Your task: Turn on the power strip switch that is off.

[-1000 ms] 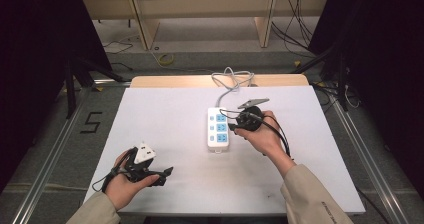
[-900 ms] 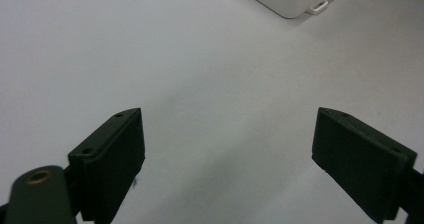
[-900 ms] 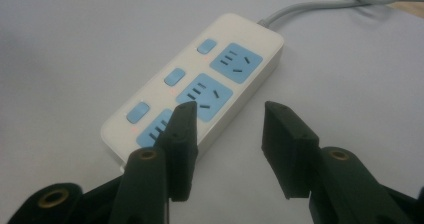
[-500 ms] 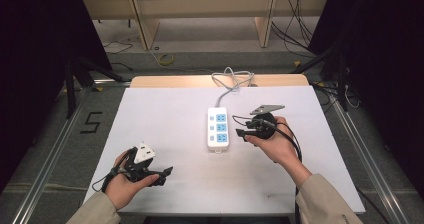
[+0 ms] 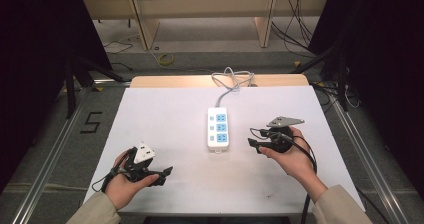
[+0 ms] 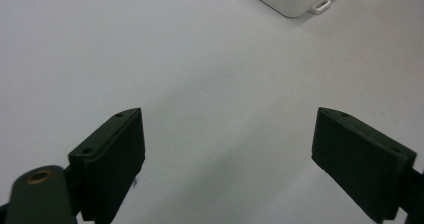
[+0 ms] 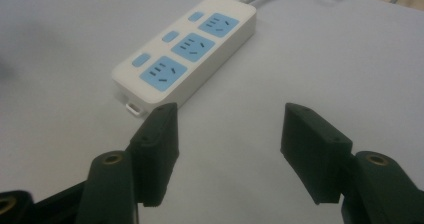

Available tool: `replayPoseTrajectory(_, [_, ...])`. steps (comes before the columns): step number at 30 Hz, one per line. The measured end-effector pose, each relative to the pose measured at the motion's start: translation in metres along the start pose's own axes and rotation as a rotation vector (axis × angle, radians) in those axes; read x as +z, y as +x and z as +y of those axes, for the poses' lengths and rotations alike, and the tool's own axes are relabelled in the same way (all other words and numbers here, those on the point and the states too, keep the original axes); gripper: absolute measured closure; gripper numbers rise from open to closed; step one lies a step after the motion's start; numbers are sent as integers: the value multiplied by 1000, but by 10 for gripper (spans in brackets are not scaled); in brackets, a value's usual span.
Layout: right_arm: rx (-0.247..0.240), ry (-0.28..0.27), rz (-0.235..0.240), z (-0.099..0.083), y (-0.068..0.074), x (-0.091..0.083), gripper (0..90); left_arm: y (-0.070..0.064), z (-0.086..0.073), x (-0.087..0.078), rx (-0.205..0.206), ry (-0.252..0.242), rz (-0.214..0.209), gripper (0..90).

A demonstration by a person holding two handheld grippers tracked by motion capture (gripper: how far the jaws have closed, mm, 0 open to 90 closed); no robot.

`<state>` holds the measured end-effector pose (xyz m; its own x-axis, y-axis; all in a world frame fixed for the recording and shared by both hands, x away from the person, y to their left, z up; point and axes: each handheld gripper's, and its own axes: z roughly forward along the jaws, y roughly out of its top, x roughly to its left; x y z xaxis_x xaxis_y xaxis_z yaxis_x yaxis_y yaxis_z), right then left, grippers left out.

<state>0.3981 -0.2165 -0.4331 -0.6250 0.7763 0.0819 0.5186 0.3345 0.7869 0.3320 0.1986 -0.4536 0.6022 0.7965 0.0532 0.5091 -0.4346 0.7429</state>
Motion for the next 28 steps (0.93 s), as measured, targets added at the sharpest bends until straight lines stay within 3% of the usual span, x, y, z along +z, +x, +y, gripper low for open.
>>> replayPoseTrajectory(13, [18,-64,-11,-38,-4,-35,350,0,0,0,-2,-6,2,134])
replayPoseTrajectory(28, [22,-92,-20,-45,-2,-44,344,0,1,1,2,-1,4,134])
